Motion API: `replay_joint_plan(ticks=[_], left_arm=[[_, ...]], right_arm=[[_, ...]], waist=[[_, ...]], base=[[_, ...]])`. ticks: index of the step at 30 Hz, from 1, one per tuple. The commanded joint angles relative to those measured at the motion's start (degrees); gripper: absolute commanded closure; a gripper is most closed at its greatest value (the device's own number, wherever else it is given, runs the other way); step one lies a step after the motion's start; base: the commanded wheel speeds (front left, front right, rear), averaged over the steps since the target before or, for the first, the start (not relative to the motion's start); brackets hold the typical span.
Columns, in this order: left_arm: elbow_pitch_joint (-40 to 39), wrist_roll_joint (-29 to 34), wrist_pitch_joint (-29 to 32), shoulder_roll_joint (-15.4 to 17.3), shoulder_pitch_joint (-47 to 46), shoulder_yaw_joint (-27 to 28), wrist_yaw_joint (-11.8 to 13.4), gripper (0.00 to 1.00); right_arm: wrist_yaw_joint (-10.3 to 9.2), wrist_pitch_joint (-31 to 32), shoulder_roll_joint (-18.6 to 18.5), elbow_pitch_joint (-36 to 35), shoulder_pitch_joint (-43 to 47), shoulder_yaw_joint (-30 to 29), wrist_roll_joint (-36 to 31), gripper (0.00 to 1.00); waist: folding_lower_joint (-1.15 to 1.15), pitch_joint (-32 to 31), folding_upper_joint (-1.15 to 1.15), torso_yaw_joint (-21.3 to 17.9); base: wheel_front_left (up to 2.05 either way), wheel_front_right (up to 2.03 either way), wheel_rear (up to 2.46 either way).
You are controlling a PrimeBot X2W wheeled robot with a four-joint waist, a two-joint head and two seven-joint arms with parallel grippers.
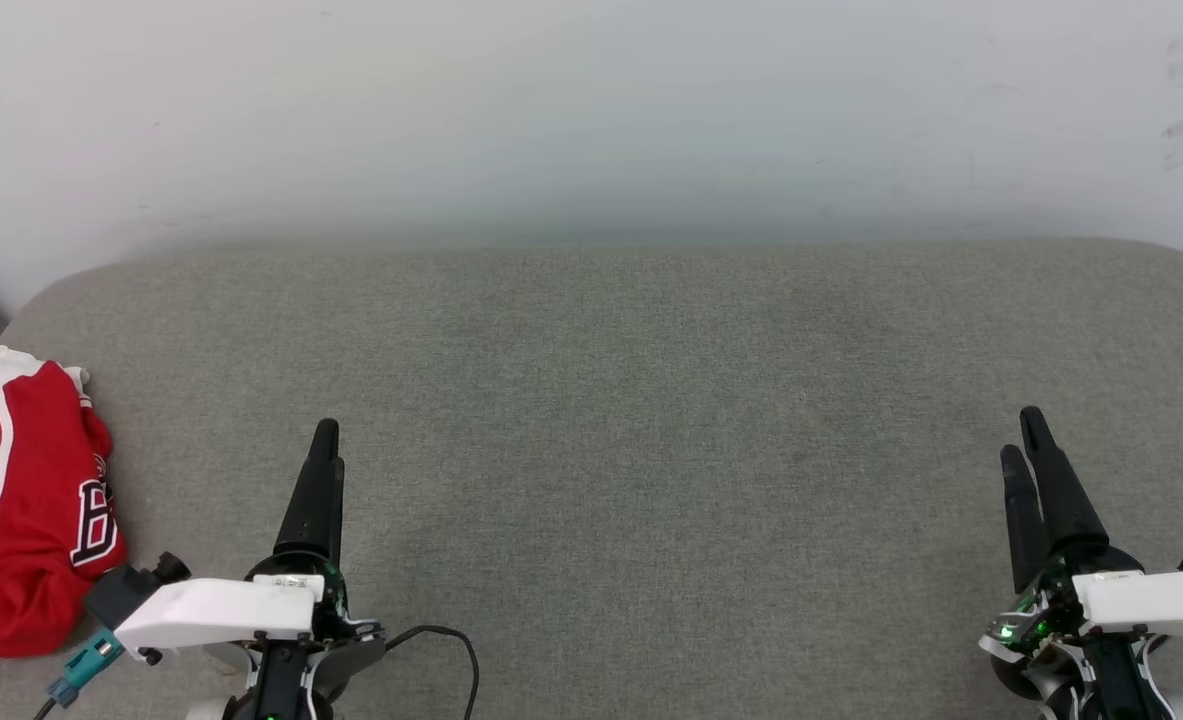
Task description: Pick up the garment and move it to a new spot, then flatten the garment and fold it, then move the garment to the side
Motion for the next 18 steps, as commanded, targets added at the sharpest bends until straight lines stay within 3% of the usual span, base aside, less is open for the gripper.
replay_joint_plan(ticks=[1, 18], left_arm=[[-1.6, 2.6, -0.6, 0.1, -2.0, -0.4, 0.0, 0.00], [-1.6, 30.2, -4.0, 1.3, -3.2, -3.7, 0.0, 0.00]], right_arm=[[0.01, -0.7, -0.8, -1.5, -0.7, 0.3, -2.1, 0.00], [0.02, -4.2, -1.2, -4.5, -0.3, 1.5, -32.6, 0.00]], waist=[[0.00, 0.0, 0.00, 0.0], [0.00, -0.1, 0.00, 0.4]], base=[[0.00, 0.00, 0.00], [0.00, 0.00, 0.00]])
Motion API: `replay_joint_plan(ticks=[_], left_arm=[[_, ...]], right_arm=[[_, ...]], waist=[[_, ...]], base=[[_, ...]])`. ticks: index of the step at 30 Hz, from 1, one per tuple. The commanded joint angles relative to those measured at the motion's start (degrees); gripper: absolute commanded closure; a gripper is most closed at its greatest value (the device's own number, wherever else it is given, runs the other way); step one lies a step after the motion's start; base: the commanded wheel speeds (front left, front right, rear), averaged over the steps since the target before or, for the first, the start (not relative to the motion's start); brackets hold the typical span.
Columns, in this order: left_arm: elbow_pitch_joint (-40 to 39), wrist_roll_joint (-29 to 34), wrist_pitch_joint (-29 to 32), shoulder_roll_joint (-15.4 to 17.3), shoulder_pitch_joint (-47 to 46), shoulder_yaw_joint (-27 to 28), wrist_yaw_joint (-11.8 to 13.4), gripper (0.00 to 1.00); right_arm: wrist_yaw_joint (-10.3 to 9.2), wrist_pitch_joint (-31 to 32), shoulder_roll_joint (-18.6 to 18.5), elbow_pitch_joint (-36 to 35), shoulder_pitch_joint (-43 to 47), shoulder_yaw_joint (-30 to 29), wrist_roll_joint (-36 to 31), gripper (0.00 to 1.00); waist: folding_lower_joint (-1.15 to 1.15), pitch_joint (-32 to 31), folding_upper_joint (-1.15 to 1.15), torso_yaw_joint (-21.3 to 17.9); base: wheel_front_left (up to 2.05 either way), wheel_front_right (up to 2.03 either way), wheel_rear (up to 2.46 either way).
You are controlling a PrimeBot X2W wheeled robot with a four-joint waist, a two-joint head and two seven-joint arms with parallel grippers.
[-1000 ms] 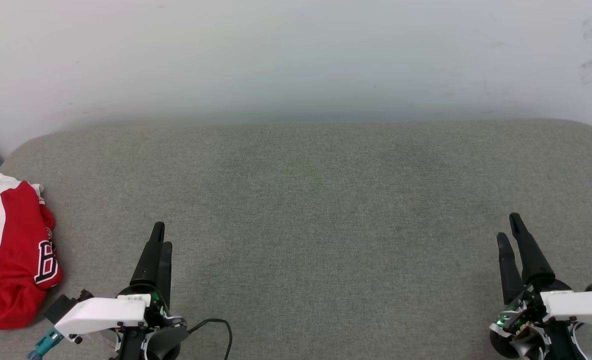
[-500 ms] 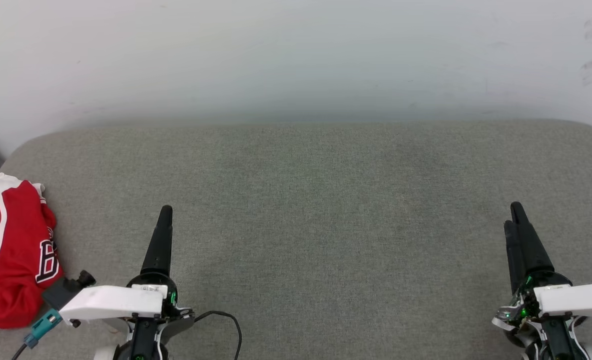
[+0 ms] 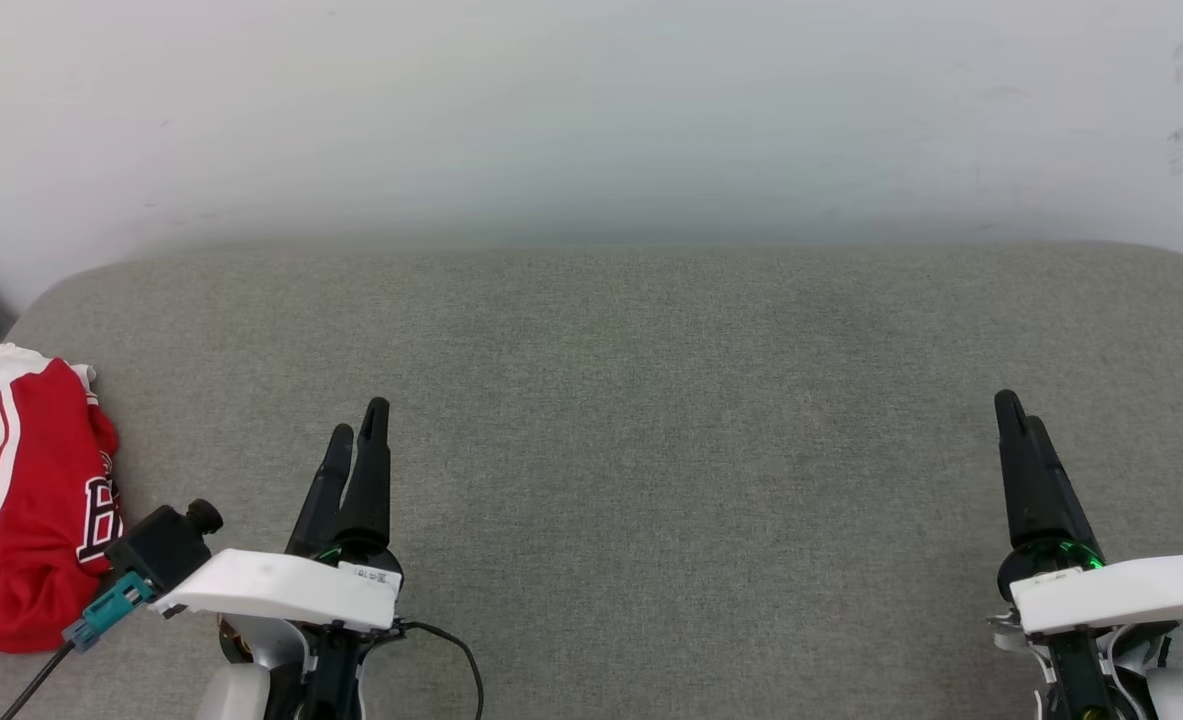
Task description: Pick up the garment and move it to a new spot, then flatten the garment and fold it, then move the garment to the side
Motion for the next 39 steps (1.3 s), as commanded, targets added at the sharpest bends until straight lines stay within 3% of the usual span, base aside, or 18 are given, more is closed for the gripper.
replay_joint_plan(ticks=[1, 8, 18, 39], left_arm=[[-0.5, 3.6, -0.6, 0.6, -1.5, -0.3, 0.0, 0.00], [0.3, 14.2, -1.8, 0.8, -1.4, 0.4, 0.0, 0.00], [1.1, 24.6, -3.3, 1.8, -1.3, 0.1, 0.9, 0.00], [5.4, 38.4, -6.3, 3.7, -2.1, -2.2, 3.3, 0.00]], right_arm=[[0.02, -0.7, -0.1, -1.2, -0.3, 0.1, -4.0, 0.00], [0.02, -0.4, 0.2, -1.6, -0.1, 0.4, -13.9, 0.00], [0.02, 1.0, 0.1, -2.2, 0.2, 0.3, -23.9, 0.00], [0.01, 3.7, 1.3, -2.9, 1.7, -2.0, -40.9, 0.00]], waist=[[0.00, 0.0, 0.00, 0.0], [0.00, -0.1, 0.00, 0.1], [0.00, -0.1, 0.00, 0.3], [0.00, -0.5, 0.00, 0.5]], base=[[0.00, 0.00, 0.00], [0.00, 0.00, 0.00], [0.00, 0.00, 0.00], [0.00, 0.00, 0.00]])
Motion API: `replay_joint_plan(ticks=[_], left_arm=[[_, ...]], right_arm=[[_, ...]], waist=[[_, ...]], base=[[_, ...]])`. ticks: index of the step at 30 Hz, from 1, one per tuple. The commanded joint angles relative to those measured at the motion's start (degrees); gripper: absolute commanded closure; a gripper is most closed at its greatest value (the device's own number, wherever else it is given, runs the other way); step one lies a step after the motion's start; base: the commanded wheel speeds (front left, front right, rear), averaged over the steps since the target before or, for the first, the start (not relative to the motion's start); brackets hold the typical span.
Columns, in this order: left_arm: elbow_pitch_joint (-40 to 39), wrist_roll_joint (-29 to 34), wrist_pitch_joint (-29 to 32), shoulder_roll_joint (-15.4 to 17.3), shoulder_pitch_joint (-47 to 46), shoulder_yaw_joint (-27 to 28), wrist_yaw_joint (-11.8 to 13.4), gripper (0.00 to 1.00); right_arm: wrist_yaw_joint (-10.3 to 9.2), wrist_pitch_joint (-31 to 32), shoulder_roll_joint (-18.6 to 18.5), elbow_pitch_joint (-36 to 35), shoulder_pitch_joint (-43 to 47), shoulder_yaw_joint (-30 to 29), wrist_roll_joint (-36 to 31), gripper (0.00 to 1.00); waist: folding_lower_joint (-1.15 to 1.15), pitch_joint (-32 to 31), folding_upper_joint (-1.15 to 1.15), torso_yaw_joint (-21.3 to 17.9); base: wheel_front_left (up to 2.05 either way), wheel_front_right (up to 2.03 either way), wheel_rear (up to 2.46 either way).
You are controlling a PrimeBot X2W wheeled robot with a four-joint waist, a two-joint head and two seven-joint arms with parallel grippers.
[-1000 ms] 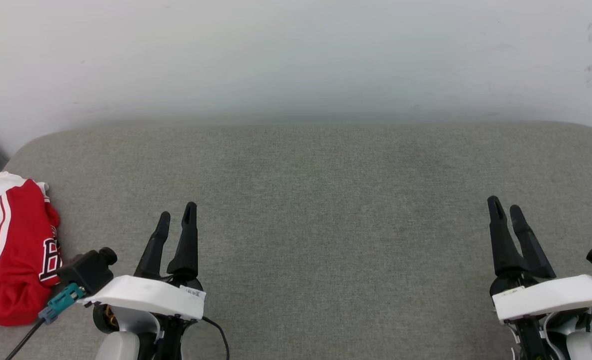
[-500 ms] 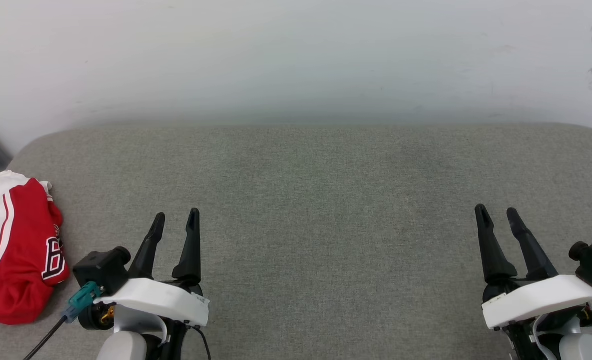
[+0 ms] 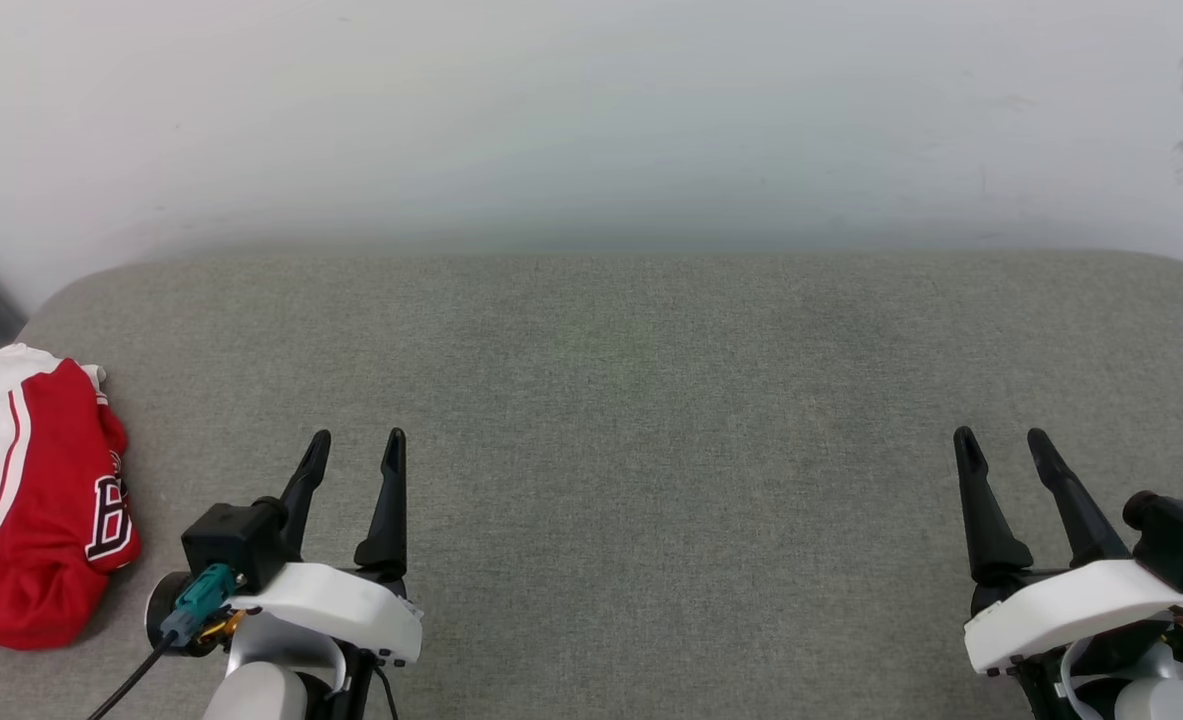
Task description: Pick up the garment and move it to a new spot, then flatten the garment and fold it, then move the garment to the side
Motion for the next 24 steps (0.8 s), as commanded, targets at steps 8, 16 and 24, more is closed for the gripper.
replay_joint_plan(ticks=[8, 16, 24], left_arm=[[1.3, 3.5, -1.4, 0.0, -1.2, -0.5, 0.2, 0.00], [2.2, 5.2, -2.3, -0.7, -1.4, -0.3, -0.6, 0.00], [2.9, 7.7, -3.3, -1.0, -1.7, -0.2, -1.3, 0.00]], right_arm=[[0.00, 0.3, 0.5, -1.9, 0.8, -0.6, -5.6, 0.00], [0.00, 0.5, 0.7, -2.7, 1.3, -0.5, -9.7, 0.00], [-0.01, 0.4, 0.7, -3.3, 1.7, -0.6, -12.7, 0.00]], waist=[[0.00, -0.3, 0.00, 0.1], [0.00, -0.3, 0.00, 0.1], [0.00, -0.4, 0.00, 0.2]], base=[[0.00, 0.00, 0.00], [0.00, 0.00, 0.00], [0.00, 0.00, 0.00]])
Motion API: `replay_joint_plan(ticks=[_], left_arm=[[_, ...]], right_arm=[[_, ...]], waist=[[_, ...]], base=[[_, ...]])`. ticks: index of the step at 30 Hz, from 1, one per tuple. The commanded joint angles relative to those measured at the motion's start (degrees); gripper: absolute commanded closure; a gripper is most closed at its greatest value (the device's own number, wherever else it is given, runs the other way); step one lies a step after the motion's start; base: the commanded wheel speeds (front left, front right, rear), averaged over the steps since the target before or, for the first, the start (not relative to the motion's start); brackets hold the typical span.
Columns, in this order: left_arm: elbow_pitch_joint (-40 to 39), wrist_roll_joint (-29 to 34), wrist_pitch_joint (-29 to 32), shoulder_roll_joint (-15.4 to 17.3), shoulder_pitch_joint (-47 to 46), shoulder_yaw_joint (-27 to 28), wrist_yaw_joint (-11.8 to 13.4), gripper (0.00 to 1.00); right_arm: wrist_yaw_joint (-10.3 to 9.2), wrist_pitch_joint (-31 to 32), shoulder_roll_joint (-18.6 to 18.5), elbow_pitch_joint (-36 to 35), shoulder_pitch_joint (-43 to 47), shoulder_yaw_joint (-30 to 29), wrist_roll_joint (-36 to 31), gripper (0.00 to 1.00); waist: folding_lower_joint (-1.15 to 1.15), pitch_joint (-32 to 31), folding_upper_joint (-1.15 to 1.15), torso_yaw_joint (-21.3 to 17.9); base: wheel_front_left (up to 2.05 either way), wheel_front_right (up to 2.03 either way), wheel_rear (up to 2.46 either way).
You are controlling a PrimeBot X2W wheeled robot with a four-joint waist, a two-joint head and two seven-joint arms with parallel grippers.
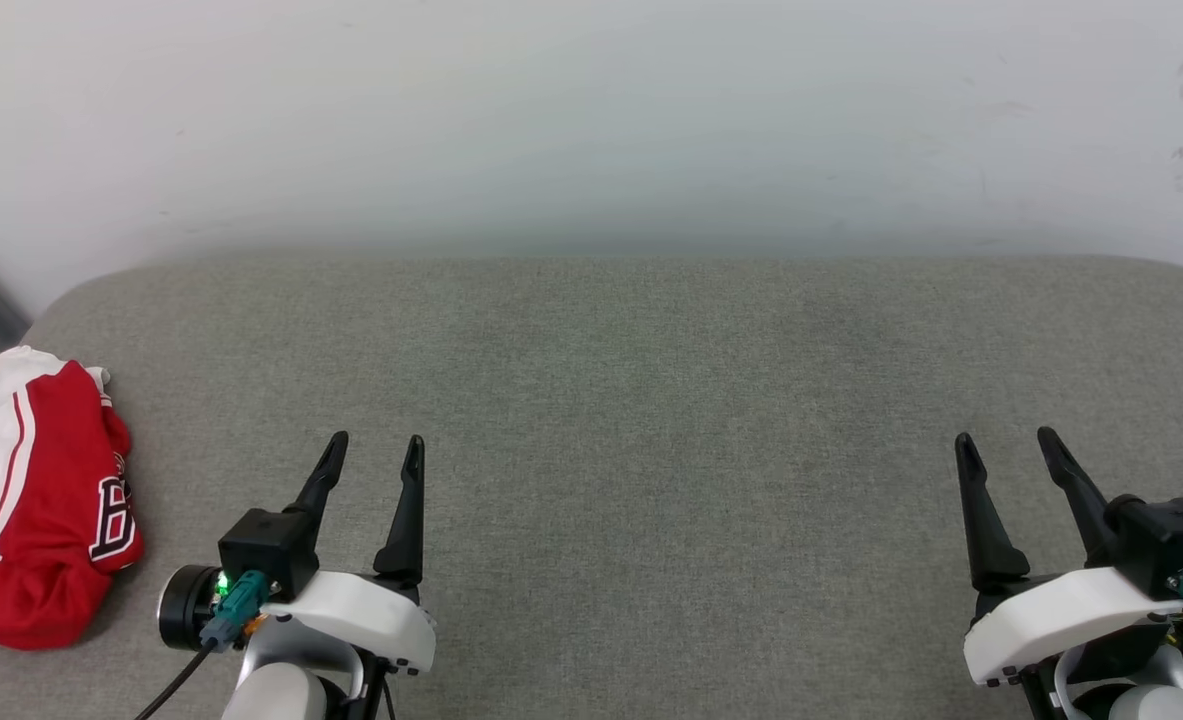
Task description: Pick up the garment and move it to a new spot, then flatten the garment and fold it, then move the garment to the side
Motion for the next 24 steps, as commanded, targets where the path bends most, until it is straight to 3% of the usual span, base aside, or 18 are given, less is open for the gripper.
replay_joint_plan(ticks=[1, 14, 24], left_arm=[[0.1, 1.2, -0.6, -0.1, -1.0, -0.1, -0.3, 0.00], [1.5, 5.1, -1.9, -0.8, -1.3, 0.3, -0.8, 0.00], [3.1, 3.4, -1.8, -1.7, -1.7, 1.1, -1.4, 0.00]], right_arm=[[-0.02, -0.2, 0.2, -0.5, 0.6, 0.0, -1.1, 0.00], [-0.02, -0.8, 0.2, -1.0, 0.7, -0.1, -4.2, 0.00], [-0.02, -1.1, 0.2, -0.4, 0.5, -0.5, -2.8, 0.00]], waist=[[0.00, 0.0, 0.00, 0.0], [0.00, 0.1, 0.00, 0.3], [0.00, 0.3, 0.00, 2.0]], base=[[0.00, 0.00, 0.00], [0.00, 0.00, 0.00], [0.00, 0.00, 0.00]])
